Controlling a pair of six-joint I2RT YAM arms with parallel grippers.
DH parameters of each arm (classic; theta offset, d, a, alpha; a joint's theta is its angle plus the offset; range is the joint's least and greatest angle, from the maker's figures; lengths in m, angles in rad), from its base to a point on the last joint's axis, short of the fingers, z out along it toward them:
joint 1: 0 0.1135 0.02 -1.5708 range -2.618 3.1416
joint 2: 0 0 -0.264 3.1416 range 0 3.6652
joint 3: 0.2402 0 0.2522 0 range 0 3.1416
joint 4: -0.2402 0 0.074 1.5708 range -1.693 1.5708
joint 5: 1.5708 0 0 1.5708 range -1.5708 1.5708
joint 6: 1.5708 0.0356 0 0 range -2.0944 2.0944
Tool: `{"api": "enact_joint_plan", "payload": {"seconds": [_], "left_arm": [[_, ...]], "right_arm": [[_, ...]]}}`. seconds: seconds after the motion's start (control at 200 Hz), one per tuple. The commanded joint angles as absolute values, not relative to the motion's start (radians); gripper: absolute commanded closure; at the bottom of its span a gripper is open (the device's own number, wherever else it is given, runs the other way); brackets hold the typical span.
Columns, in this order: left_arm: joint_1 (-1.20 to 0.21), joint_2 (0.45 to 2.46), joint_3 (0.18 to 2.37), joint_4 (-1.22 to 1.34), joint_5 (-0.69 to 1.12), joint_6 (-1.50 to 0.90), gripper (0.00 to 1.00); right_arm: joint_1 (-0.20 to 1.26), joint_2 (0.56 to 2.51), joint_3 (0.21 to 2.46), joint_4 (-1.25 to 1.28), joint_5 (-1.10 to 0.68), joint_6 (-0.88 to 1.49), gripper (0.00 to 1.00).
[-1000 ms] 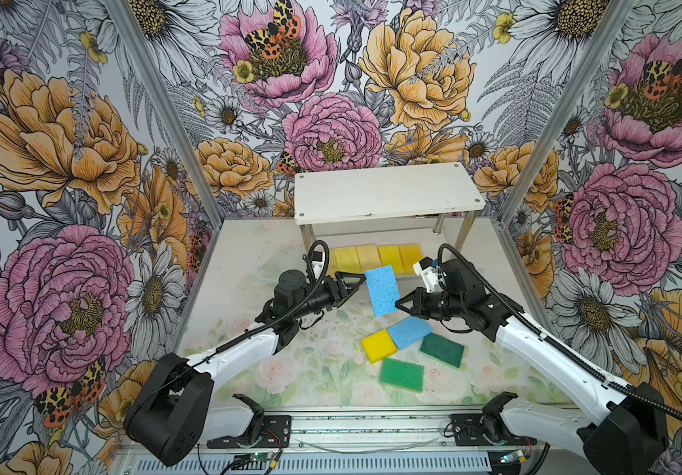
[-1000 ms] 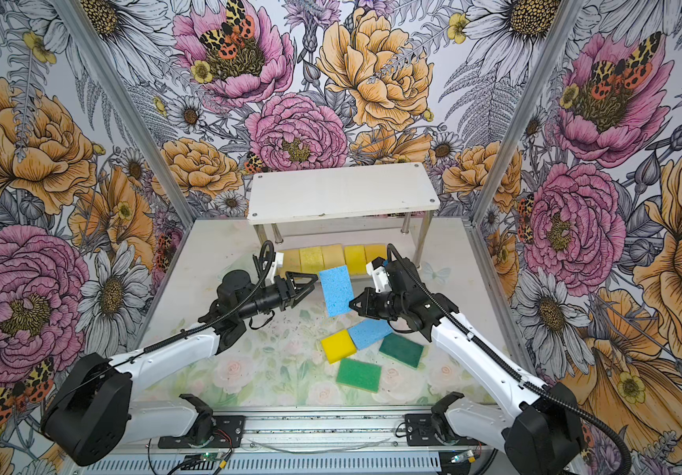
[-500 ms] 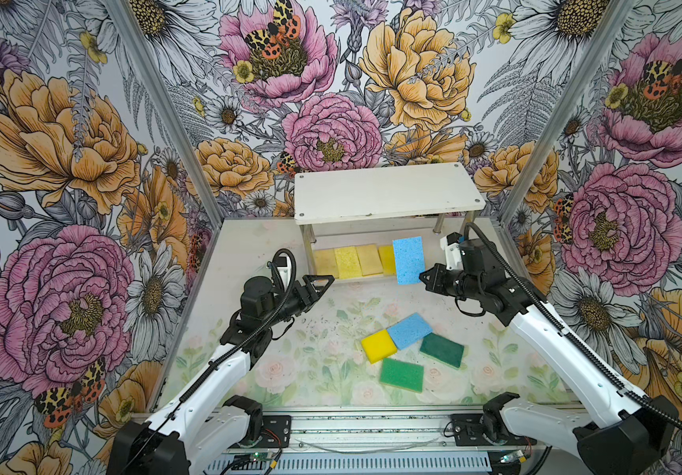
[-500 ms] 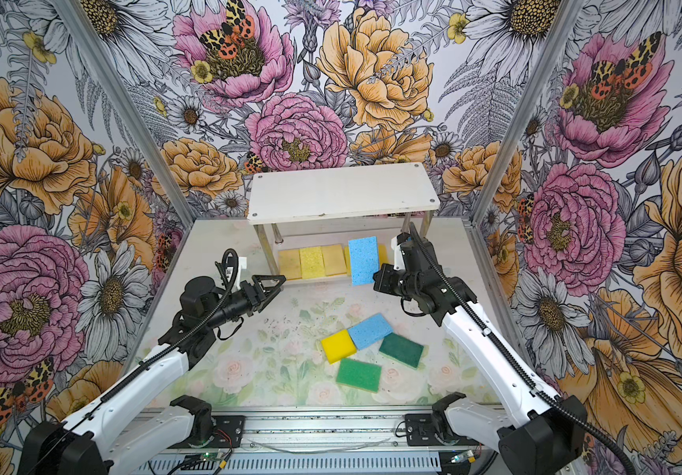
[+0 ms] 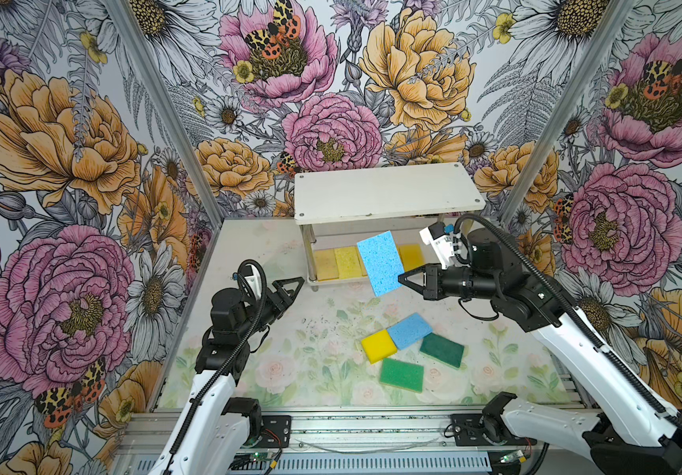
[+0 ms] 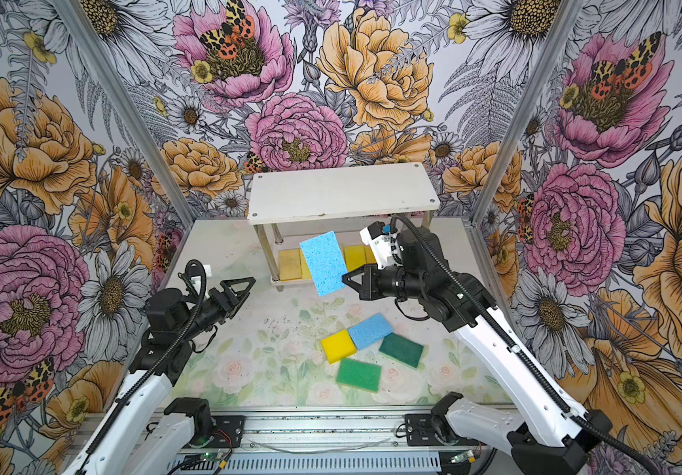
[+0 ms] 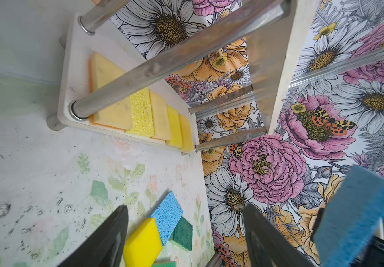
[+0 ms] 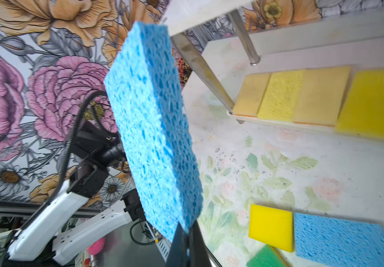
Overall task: Arrange cleaning sponges on a shelf
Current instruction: Place the cleaning sponge at the shelf.
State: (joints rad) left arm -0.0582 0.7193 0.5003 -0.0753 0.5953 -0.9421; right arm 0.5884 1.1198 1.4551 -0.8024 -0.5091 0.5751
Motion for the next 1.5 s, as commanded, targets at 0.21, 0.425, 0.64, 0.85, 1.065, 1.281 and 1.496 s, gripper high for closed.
{"api": "enact_joint_plan", "payload": {"seconds": [0.21,0.425,0.64,0.85,1.065,1.281,1.496], "left_arm": [[-0.043,0.647,0.479,-0.150,0.618,-0.932,0.20],[-0.027,0.613,0.469,-0.188,0.625,-0.930,0.19],[-0.009,0.612,0.466,-0.207,0.642,-0.917,0.19],[0.010,0.615,0.466,-0.228,0.655,-0.905,0.19],[0.034,0.622,0.471,-0.259,0.678,-0.881,0.18],[0.044,0.632,0.480,-0.270,0.691,-0.872,0.18],[0.048,0.638,0.480,-0.279,0.695,-0.862,0.17]], "right_arm": [[0.651,1.408,1.850,-0.797,-0.518,0.636,1.00],[0.670,1.652,2.135,-0.795,-0.429,0.717,1.00],[0.679,1.840,2.337,-0.796,-0.395,0.801,1.00],[0.682,1.967,2.443,-0.797,-0.381,0.885,1.00],[0.685,2.020,2.457,-0.797,-0.358,0.931,1.00],[0.686,2.058,2.465,-0.796,-0.352,0.954,1.00],[0.689,2.081,2.477,-0.796,-0.362,0.963,1.00]]}}
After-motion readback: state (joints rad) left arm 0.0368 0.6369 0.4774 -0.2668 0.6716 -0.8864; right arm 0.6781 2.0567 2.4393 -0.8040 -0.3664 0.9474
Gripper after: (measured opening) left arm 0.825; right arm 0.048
